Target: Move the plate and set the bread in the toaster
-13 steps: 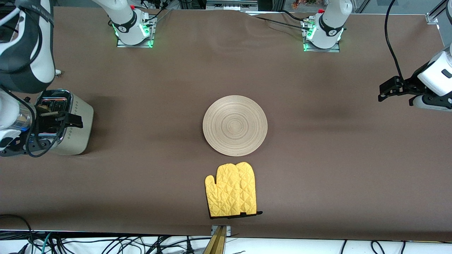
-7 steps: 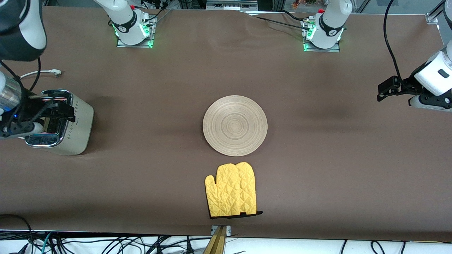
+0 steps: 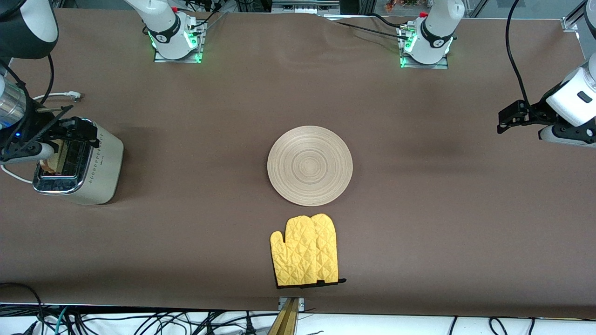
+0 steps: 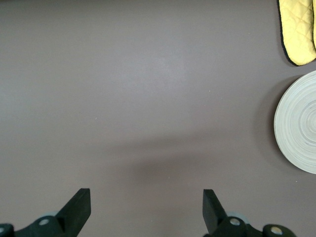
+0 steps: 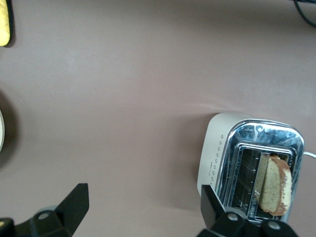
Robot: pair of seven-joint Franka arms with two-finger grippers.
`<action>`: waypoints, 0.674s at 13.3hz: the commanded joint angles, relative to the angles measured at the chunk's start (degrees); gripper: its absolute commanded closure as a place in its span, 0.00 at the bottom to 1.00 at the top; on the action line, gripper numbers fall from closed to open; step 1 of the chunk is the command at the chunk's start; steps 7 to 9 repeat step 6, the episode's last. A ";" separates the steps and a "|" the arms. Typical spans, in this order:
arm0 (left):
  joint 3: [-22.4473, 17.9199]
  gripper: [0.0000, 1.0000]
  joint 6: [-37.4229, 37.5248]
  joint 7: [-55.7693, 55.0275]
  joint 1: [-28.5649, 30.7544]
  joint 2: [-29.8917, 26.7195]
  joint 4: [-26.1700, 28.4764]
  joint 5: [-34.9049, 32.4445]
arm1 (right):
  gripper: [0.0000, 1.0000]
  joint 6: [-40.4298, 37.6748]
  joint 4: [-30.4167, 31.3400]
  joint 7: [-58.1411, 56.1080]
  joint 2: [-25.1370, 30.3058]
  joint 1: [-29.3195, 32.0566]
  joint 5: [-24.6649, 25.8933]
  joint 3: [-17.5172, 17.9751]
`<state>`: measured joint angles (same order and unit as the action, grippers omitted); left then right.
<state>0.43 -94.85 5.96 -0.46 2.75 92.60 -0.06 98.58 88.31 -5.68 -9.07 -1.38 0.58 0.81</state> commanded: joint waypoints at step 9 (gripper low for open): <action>0.19 0.00 1.42 0.81 -0.15 0.68 -1.72 -1.53 | 0.00 -0.05 -1.04 1.11 -0.51 1.29 1.00 0.94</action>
